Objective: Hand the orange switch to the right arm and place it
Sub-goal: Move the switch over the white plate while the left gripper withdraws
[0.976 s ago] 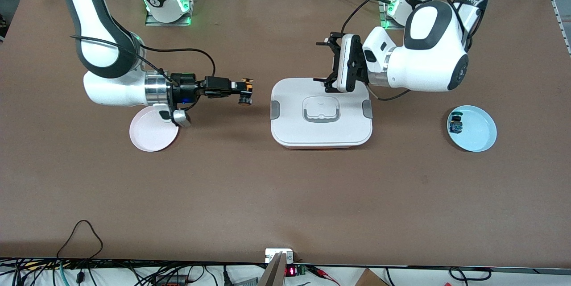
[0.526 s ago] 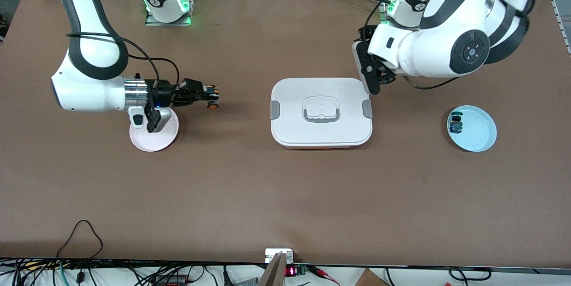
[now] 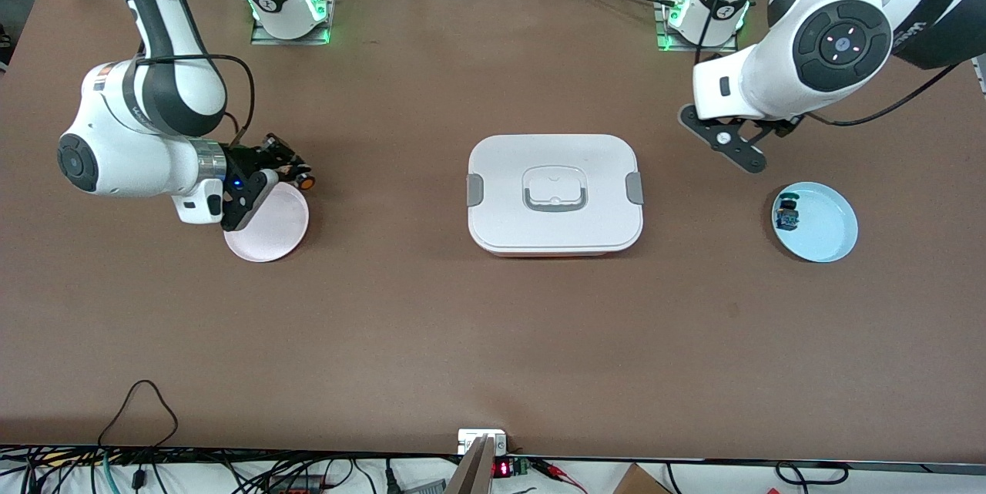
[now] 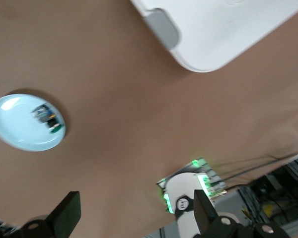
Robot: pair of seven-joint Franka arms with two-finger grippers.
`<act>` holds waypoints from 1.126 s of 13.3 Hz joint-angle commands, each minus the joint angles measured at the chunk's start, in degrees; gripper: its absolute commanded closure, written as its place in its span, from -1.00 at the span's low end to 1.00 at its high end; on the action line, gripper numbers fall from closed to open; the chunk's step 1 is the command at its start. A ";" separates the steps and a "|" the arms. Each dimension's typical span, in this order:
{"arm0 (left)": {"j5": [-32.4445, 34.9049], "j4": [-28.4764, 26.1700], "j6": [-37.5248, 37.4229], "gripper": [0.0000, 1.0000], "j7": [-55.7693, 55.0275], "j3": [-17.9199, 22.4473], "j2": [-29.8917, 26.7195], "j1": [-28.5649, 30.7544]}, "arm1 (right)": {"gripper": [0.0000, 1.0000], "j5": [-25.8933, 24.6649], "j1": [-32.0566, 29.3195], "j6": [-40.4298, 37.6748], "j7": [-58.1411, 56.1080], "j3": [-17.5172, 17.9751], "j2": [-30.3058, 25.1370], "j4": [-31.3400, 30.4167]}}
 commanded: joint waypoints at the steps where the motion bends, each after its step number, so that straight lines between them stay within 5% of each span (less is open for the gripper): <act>1: 2.63 4.75 -1.61 -1.00 -2.29 6.75 -0.38 -3.70 | 1.00 -8.42 -0.84 2.53 -5.35 0.59 -1.17 -0.06; 3: 0.28 4.06 2.92 -1.00 -4.49 22.03 -3.78 -12.30 | 1.00 -13.00 -1.10 4.82 -9.66 0.51 -1.17 -0.58; 7: -9.84 -8.20 18.90 -1.00 -11.80 38.15 -13.97 -18.75 | 1.00 -17.32 -2.07 15.70 -21.96 0.42 -1.00 -4.96; 9: -9.94 -14.73 26.40 -1.00 -10.66 40.54 -18.12 -19.72 | 1.00 -17.33 -2.60 21.59 -26.88 0.42 -0.91 -8.56; 15: -11.34 -14.49 26.25 -1.00 -9.59 40.73 -17.78 -19.46 | 1.00 -18.81 -3.39 28.46 -35.42 -0.20 1.02 -12.80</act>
